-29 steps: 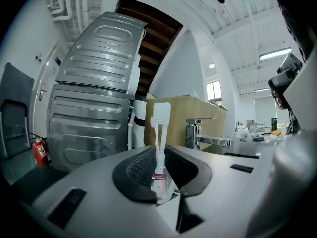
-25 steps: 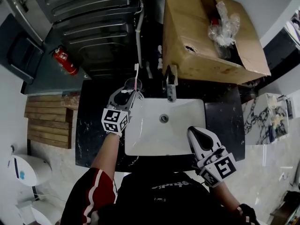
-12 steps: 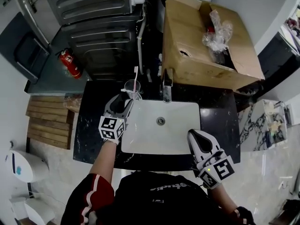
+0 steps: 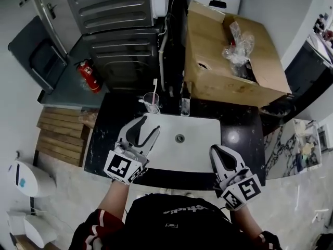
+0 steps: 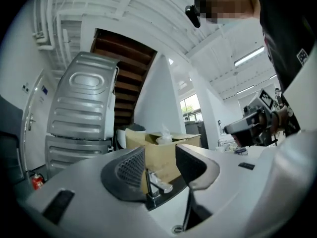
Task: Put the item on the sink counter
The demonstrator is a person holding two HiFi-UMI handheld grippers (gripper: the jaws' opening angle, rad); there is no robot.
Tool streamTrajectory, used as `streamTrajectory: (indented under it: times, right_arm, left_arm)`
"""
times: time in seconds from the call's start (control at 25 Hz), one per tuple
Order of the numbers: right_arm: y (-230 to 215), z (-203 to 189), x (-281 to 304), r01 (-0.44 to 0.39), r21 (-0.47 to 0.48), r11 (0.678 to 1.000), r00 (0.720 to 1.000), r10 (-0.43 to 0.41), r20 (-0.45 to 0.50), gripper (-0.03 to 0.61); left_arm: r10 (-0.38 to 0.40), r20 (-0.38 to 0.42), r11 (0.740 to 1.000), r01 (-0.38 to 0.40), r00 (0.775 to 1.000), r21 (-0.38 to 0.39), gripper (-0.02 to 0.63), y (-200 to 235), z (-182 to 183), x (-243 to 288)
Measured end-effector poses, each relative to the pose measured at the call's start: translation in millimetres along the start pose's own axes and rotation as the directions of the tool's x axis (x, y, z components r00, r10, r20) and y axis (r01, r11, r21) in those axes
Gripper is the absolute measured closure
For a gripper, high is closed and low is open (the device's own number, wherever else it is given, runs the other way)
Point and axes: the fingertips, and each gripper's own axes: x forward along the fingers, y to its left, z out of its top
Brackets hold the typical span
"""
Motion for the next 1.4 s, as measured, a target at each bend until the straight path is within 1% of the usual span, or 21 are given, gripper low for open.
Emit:
streamTrajectory:
  times: [0.04, 0.2, 0.28, 0.36, 0.48, 0.56, 0.64, 0.76, 0.88, 1.24, 1.4]
  right_arm:
    - [0.3, 1.8, -1.8, -0.004, 0.0, 1.0, 1.0, 0.004, 0.006, 0.54]
    - [-1.1, 11.4, -10.3, -0.012, -0.005, 1.0, 1.0, 0.012, 0.028, 0.539]
    - [-3.0, 14.3, -14.1, -0.012, -0.004, 1.0, 0.999, 0.012, 0.039, 0.54]
    - [-3.5, 15.8, -16.4, -0.015, -0.003, 1.0, 0.999, 0.015, 0.047, 0.54]
    - [-1.2, 17.6, -17.1, -0.022, -0.002, 1.0, 0.998, 0.022, 0.054, 0.539]
    - [1.6, 18.3, -16.7, -0.031, -0.001, 1.0, 0.998, 0.031, 0.056, 0.54]
    - [4.6, 17.9, -15.5, -0.04, -0.004, 0.999, 0.998, 0.04, 0.054, 0.539]
    - [8.9, 16.3, -13.7, -0.048, -0.01, 0.999, 0.998, 0.048, 0.044, 0.539]
    - [13.0, 15.7, -13.3, -0.045, -0.023, 0.999, 0.998, 0.046, 0.035, 0.54]
    - [16.0, 15.7, -17.7, -0.04, -0.032, 0.999, 0.999, 0.041, 0.03, 0.54]
    - [17.0, 15.8, -18.4, -0.044, -0.035, 0.998, 0.998, 0.045, 0.032, 0.54]
  left_arm:
    - [-0.016, 0.008, 1.0, 0.016, 1.0, -0.004, 0.427, -10.5, 10.8, -0.5]
    - [-0.102, 0.001, 0.993, 0.102, 0.995, -0.056, 0.541, -52.1, 36.7, 1.2]
    - [-0.133, -0.008, 0.99, 0.132, 0.991, -0.05, 0.576, -68.9, 43.2, 0.1]
    - [-0.169, -0.014, 0.984, 0.168, 0.986, -0.06, 0.598, -82.6, 46.4, -3.1]
    - [-0.214, -0.01, 0.972, 0.212, 0.977, -0.097, 0.6, -97.2, 47.5, -8.9]
    - [-0.223, -0.008, 0.971, 0.222, 0.975, -0.089, 0.6, -104.0, 47.8, -12.0]
    - [-0.219, -0.01, 0.972, 0.217, 0.976, -0.087, 0.6, -107.2, 48.7, -14.0]
    - [-0.211, -0.006, 0.971, 0.209, 0.977, -0.119, 0.6, -106.2, 49.3, -16.6]
    - [-0.212, 0.009, 0.97, 0.212, 0.977, -0.118, 0.6, -102.1, 49.1, -20.2]
    - [-0.229, 0.005, 0.966, 0.228, 0.973, -0.124, 0.6, -105.9, 48.4, -16.9]
    - [-0.222, 0.01, 0.962, 0.22, 0.975, -0.163, 0.6, -102.9, 45.2, -14.0]
